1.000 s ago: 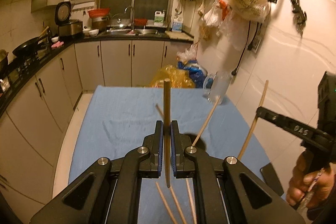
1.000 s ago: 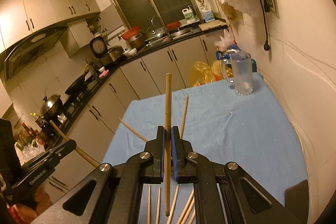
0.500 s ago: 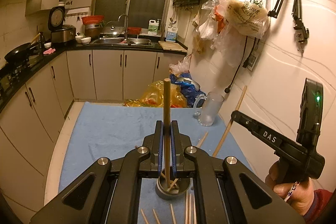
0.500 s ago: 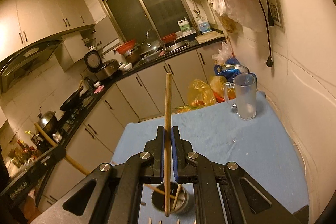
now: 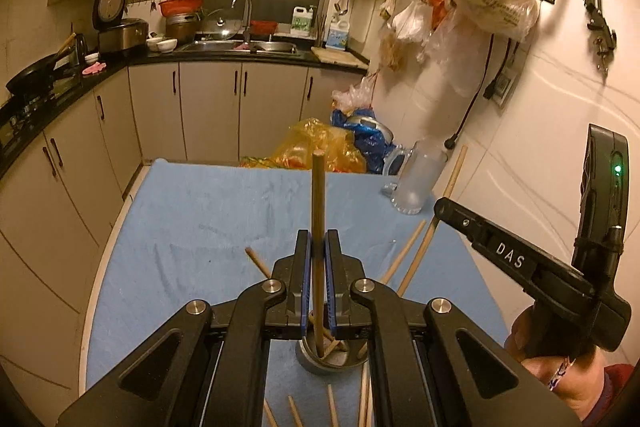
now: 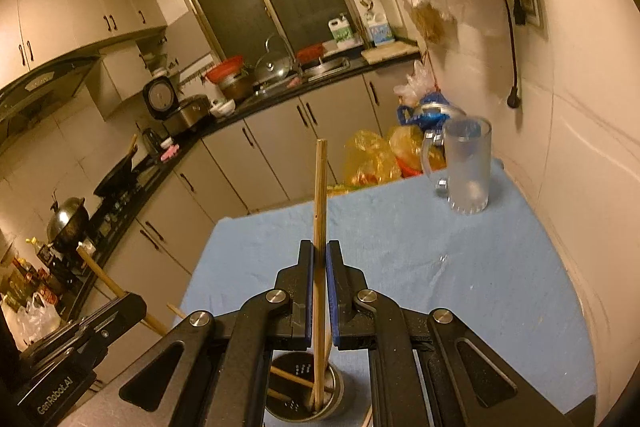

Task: Organize utensils
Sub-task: 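Lower the left gripper's chopstick into the cup while the right gripper drops its own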

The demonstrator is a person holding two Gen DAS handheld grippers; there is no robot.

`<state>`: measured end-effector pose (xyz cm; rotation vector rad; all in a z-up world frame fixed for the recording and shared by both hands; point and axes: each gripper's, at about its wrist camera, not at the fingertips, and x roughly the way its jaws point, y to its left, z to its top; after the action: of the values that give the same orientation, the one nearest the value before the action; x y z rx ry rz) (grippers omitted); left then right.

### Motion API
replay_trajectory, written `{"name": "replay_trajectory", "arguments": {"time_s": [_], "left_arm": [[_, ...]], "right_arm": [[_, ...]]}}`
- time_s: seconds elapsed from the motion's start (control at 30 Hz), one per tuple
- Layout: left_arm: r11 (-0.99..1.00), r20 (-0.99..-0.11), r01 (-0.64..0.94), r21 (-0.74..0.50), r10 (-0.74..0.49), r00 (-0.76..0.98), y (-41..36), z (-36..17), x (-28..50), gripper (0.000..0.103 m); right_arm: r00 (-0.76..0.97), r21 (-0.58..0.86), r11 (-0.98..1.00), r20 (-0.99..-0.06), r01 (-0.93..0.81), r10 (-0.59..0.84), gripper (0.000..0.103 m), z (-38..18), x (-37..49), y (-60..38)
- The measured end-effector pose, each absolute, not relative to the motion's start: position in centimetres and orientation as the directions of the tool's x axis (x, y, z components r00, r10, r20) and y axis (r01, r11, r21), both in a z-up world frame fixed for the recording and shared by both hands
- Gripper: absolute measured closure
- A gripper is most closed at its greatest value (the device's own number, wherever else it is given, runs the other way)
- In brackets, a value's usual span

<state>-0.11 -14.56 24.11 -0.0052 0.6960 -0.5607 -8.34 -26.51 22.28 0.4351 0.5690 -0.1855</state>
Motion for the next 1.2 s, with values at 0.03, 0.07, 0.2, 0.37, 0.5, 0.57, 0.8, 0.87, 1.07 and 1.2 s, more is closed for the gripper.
{"name": "replay_trajectory", "arguments": {"time_s": [0.03,0.07,0.2,0.37,0.5,0.57,0.8,0.87,1.07,1.2], "left_arm": [[0.854,-0.612,0.487,-0.184,-0.487,0.623,-14.6,23.7,-0.1,0.097],[0.854,-0.618,0.488,-0.182,-0.486,0.619,-14.7,23.4,-0.1,0.097],[0.853,-0.638,0.488,-0.183,-0.481,0.602,-14.7,22.5,0.1,0.097],[0.853,-0.638,0.489,-0.183,-0.482,0.601,-14.5,22.3,-0.1,0.097],[0.854,-0.631,0.485,-0.189,-0.484,0.607,-14.3,22.7,-0.3,0.096],[0.854,-0.628,0.484,-0.192,-0.486,0.608,-14.1,22.9,-0.4,0.096],[0.85,-0.609,0.487,-0.201,-0.498,0.618,-13.4,23.9,-1.3,0.096],[0.849,-0.604,0.489,-0.2,-0.5,0.621,-13.0,24.1,-1.6,0.096],[0.847,-0.59,0.491,-0.203,-0.506,0.629,-12.2,25.0,-2.4,0.096],[0.848,-0.573,0.491,-0.199,-0.507,0.644,-11.3,25.7,-3.3,0.096]], "right_arm": [[0.825,0.346,0.894,-0.563,0.286,-0.046,0.097,22.0,-8.3,-26.5],[0.821,0.347,0.894,-0.569,0.283,-0.039,0.097,21.6,-8.3,-26.4],[0.798,0.355,0.891,-0.603,0.283,-0.013,0.096,20.1,-8.5,-25.9],[0.782,0.38,0.884,-0.623,0.273,0.026,0.095,19.3,-8.7,-26.1],[0.786,0.383,0.883,-0.617,0.271,0.026,0.095,19.7,-9.1,-26.1],[0.79,0.383,0.883,-0.613,0.27,0.024,0.094,20.0,-9.5,-26.0],[0.795,0.391,0.876,-0.607,0.283,0.015,0.09,20.8,-10.9,-25.9],[0.795,0.391,0.874,-0.607,0.29,0.007,0.089,20.8,-11.3,-25.9],[0.789,0.394,0.867,-0.615,0.305,0.002,0.087,20.6,-12.5,-25.8],[0.78,0.385,0.868,-0.626,0.313,-0.003,0.085,20.4,-13.3,-25.2]]}}
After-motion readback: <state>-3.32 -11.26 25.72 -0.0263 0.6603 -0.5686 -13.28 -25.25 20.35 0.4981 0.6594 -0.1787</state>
